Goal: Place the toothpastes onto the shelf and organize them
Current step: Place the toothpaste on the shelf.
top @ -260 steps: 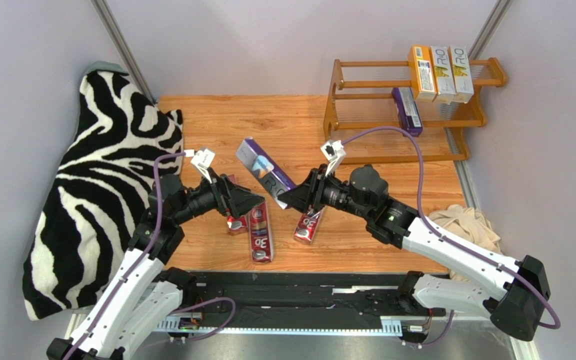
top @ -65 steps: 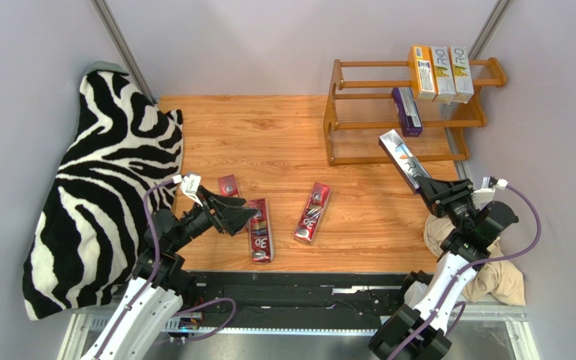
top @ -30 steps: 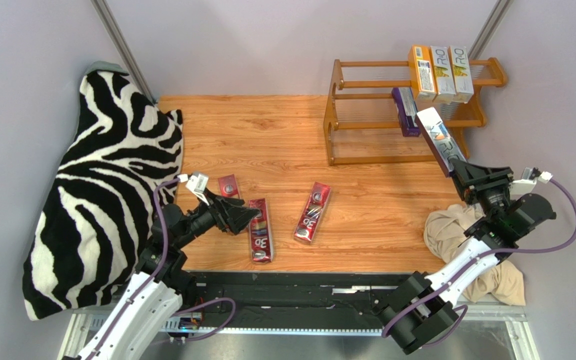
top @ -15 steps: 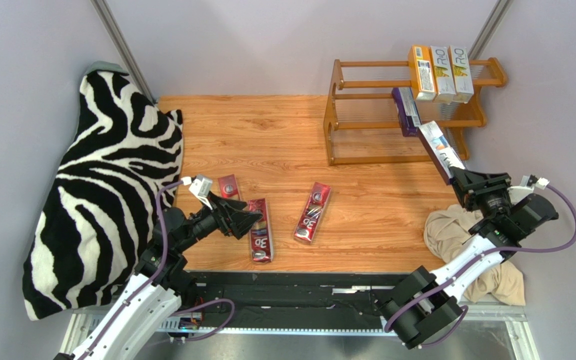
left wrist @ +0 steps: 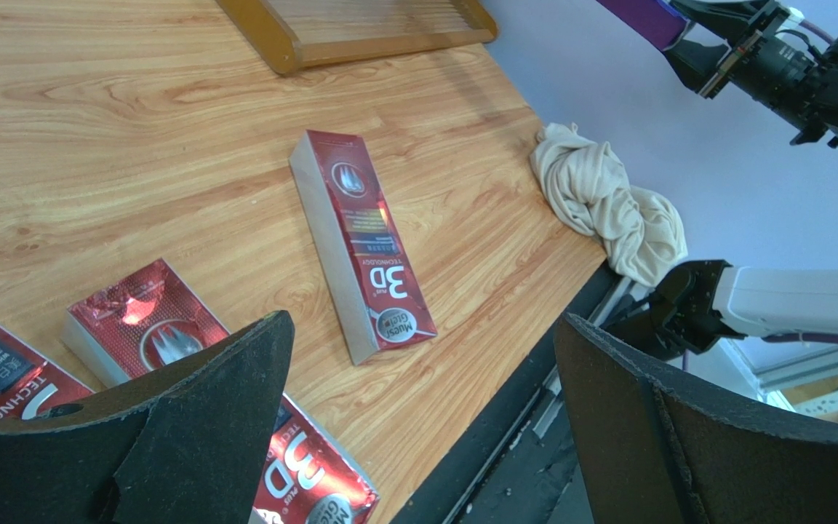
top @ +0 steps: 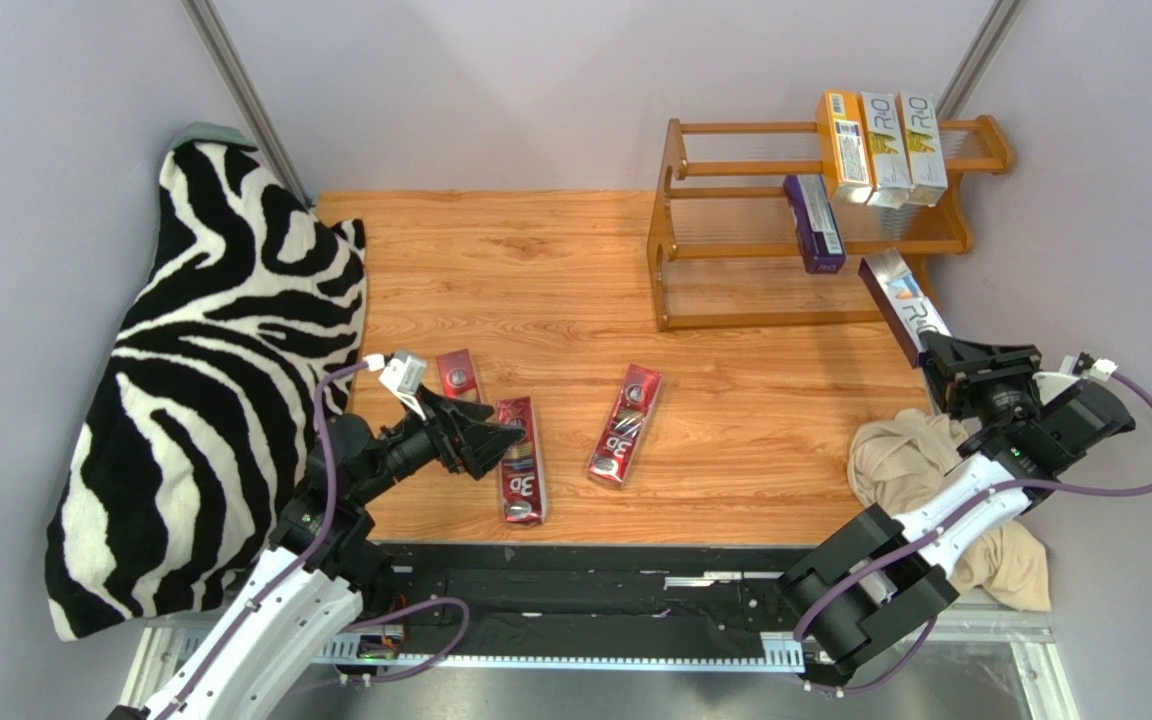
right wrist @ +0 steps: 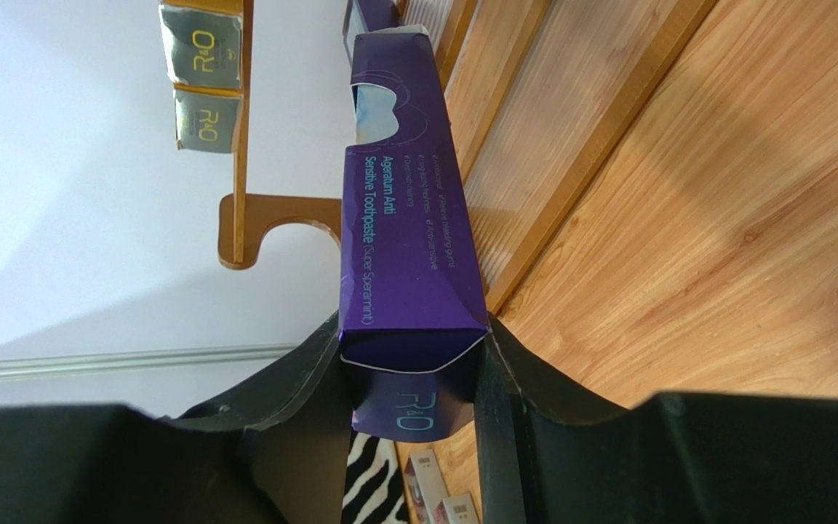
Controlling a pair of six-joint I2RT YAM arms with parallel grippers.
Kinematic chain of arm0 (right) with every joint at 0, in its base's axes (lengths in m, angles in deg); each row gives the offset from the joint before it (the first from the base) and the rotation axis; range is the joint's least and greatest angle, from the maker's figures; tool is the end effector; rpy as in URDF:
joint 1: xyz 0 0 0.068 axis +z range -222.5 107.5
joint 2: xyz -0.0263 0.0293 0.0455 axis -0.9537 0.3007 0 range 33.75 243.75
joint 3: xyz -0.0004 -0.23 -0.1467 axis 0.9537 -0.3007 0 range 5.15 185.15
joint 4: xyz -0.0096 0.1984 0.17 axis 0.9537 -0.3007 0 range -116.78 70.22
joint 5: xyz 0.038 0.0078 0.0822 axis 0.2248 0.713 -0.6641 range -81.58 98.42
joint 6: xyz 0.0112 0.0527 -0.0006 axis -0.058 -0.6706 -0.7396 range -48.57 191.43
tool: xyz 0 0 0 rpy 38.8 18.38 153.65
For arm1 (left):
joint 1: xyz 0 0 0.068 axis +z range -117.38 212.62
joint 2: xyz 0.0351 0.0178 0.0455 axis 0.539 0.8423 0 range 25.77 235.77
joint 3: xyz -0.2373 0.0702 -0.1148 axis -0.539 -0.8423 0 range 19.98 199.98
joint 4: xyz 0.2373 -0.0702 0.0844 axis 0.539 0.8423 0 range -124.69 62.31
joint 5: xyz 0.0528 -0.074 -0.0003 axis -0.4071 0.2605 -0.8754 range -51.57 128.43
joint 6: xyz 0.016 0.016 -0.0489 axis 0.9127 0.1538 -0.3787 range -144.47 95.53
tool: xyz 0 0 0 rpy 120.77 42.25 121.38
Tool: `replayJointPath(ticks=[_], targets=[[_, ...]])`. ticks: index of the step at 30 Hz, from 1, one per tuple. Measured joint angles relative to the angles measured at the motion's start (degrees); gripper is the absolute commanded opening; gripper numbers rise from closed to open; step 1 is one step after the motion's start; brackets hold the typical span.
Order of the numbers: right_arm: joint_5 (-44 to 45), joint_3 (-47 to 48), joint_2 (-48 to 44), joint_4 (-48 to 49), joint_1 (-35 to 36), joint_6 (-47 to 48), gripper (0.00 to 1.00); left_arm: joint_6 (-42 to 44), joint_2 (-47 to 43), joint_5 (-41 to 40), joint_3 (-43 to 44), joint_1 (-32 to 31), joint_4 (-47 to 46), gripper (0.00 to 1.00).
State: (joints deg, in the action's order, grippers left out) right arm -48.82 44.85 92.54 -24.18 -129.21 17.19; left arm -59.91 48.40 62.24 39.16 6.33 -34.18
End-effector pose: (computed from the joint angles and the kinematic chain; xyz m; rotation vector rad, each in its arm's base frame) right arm 0.1457 -0.1674 0.2787 1.1073 1.5363 0.9474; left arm 0.1109 -0.0708 0.2529 0.2017 1.7551 -1.1435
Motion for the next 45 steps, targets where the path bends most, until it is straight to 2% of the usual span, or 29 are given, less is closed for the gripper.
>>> replayJointPath(ticks=[7, 18, 31, 45], targets=[[3.8, 0.5, 0.5, 2.6, 0.0, -2.0, 0.09, 0.0, 0.4, 0.1, 0.0, 0.0, 0.0, 0.98], [5.8, 1.0, 6.6, 9.3, 1.7, -6.3, 0.09, 0.0, 1.2, 0.3, 0.0, 0.0, 0.0, 0.98], [9.4, 5.9, 12.6, 12.2, 6.8, -7.9, 0.08, 0.1, 2.2, 0.7, 0.0, 0.0, 0.1, 0.97], [15.8, 6.7, 21.6, 18.7, 15.6, -10.8, 0.08, 0.9, 3.3, 1.2, 0.1, 0.0, 0.2, 0.97]])
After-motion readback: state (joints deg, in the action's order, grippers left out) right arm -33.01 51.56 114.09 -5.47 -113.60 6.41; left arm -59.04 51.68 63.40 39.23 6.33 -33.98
